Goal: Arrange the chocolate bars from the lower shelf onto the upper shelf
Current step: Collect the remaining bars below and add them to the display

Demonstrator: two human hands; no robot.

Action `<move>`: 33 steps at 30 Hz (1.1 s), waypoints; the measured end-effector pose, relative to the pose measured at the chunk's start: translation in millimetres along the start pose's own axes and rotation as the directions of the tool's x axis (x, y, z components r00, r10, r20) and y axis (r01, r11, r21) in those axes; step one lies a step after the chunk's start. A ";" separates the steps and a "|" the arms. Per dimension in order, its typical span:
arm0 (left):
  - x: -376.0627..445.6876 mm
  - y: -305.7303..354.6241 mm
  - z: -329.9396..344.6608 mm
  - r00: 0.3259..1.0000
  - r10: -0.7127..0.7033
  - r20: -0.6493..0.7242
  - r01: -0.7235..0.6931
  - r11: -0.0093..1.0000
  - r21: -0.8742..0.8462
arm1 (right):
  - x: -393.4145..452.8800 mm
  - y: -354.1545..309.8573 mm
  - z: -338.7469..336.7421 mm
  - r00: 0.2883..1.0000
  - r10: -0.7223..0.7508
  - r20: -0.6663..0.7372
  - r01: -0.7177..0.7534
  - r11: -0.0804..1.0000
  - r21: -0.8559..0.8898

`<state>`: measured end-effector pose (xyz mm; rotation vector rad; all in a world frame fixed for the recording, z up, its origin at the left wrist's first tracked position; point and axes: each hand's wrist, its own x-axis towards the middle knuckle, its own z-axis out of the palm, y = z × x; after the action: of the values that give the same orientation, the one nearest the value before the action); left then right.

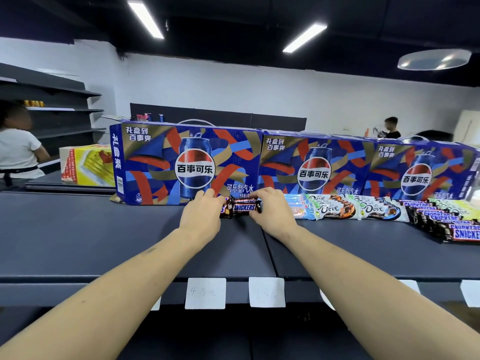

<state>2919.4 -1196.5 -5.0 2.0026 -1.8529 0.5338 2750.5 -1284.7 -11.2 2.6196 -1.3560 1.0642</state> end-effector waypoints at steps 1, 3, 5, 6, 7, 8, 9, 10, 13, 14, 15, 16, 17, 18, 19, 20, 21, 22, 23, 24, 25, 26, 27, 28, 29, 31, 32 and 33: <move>-1.5 1.0 -1.1 1.000 0.004 -0.007 -0.004 1.000 0.003 | -2.8 -1.1 -1.3 1.000 0.007 0.012 -0.007 1.000 0.001; -4.7 4.0 -3.1 1.000 0.010 -0.012 -0.010 1.000 0.000 | -8.7 -4.3 -3.2 0.999 0.028 0.029 -0.028 1.000 0.001; -8.9 8.3 -5.2 1.000 0.014 -0.008 -0.014 1.000 -0.012 | -15.1 -6.9 -4.3 0.999 0.045 0.028 -0.046 0.999 0.011; -11.2 10.7 -6.6 1.000 0.015 -0.006 -0.015 1.000 -0.018 | -18.2 -7.8 -4.9 0.998 0.052 0.029 -0.052 0.998 0.021; -13.8 13.2 -8.1 1.000 0.016 -0.004 -0.016 1.000 -0.022 | -21.7 -8.1 -5.2 0.998 0.058 0.039 -0.060 0.998 0.029; -17.0 15.7 -9.6 1.000 0.018 -0.002 -0.018 1.000 -0.021 | -25.7 -9.0 -6.3 0.996 0.065 0.057 -0.067 0.997 0.035; -20.4 18.4 -11.3 1.000 0.019 0.003 -0.019 1.000 -0.016 | -29.6 -9.1 -7.6 0.995 0.068 0.079 -0.071 0.997 0.037; -25.0 21.9 -13.8 1.000 0.018 0.012 -0.018 1.000 -0.007 | -34.6 -8.8 -10.5 0.993 0.066 0.099 -0.070 0.997 0.032; -36.0 32.1 -20.7 0.998 0.001 0.058 -0.002 1.000 0.023 | -47.3 -7.1 -20.0 0.988 0.051 0.146 -0.056 0.998 0.025; -40.4 37.2 -24.6 0.997 -0.006 0.071 0.004 0.999 0.032 | -53.2 -6.3 -25.5 0.986 0.055 0.155 -0.060 0.998 0.028; -44.7 42.7 -28.7 0.997 -0.009 0.079 0.006 0.999 0.041 | -59.6 -5.4 -31.6 0.986 0.059 0.159 -0.065 0.997 0.033; -49.3 49.0 -32.7 0.997 -0.010 0.083 0.006 0.999 0.051 | -66.3 -3.8 -37.9 0.985 0.066 0.161 -0.073 0.997 0.039; -54.4 55.8 -36.4 0.997 -0.012 0.082 0.007 0.998 0.060 | -73.2 -1.1 -43.8 0.984 0.068 0.164 -0.076 0.996 0.042; -60.3 63.6 -40.0 0.997 -0.015 0.076 0.010 0.998 0.065 | -81.5 1.3 -50.9 0.983 0.066 0.172 -0.074 0.997 0.038; -67.3 72.9 -43.2 0.997 -0.017 0.069 0.013 0.998 0.067 | -90.7 4.9 -57.8 0.981 0.063 0.181 -0.069 0.997 0.028; -75.1 83.4 -46.1 0.998 -0.020 0.062 0.016 0.998 0.065 | -100.4 9.2 -64.0 0.980 0.061 0.188 -0.065 0.998 0.015; -84.0 95.8 -48.3 0.998 -0.020 0.055 0.016 0.998 0.067 | -111.7 13.7 -70.8 0.981 0.054 0.187 -0.057 0.998 0.009; -93.6 109.6 -49.8 0.999 -0.019 0.047 0.015 0.997 0.071 | -124.5 18.0 -77.9 0.983 0.042 0.179 -0.045 0.999 0.012; -103.9 123.8 -50.6 0.999 -0.017 0.038 0.014 0.997 0.074 | -138.2 22.5 -84.8 0.986 0.023 0.166 -0.026 0.999 0.021; -114.3 137.9 -50.7 1.000 -0.016 0.026 0.014 0.997 0.071 | -153.1 26.4 -92.0 0.988 -0.003 0.153 -0.002 0.999 0.032; -125.4 151.6 -50.2 1.000 -0.016 0.010 0.016 0.998 0.063 | -168.9 30.2 -99.3 0.990 -0.034 0.139 0.028 0.999 0.047; -137.2 164.7 -49.4 1.000 -0.016 -0.011 0.017 0.999 0.051 | -185.8 32.5 -107.2 0.991 -0.064 0.121 0.057 0.996 0.064; -149.0 176.7 -48.2 0.999 -0.015 -0.028 0.016 0.999 0.038 | -203.1 34.5 -114.8 0.991 -0.087 0.098 0.078 0.993 0.089; -161.5 188.6 -46.8 0.999 -0.014 -0.035 0.015 1.000 0.025 | -220.7 36.5 -122.2 0.992 -0.101 0.077 0.092 0.989 0.115; -173.7 199.7 -44.6 1.000 -0.011 -0.028 0.011 1.000 0.019 | -237.7 38.9 -128.4 0.991 -0.117 0.059 0.108 0.985 0.133; -197.6 220.9 -39.4 1.000 0.004 0.006 -0.004 1.000 0.028 | -269.1 46.5 -136.4 0.989 -0.127 0.076 0.116 0.985 0.129; -208.1 230.7 -36.2 0.999 0.008 0.032 -0.009 0.999 0.032 | -283.3 52.7 -137.6 0.988 -0.111 0.107 0.097 0.987 0.125; -218.1 240.1 -32.4 0.998 0.007 0.063 -0.009 1.000 0.030 | -296.5 59.8 -138.1 0.986 -0.089 0.138 0.072 0.989 0.127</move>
<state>2663.9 -1010.5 -85.1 2.0550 -1.9014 0.5093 2511.9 -1067.3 -91.0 2.8626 -1.2330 0.9961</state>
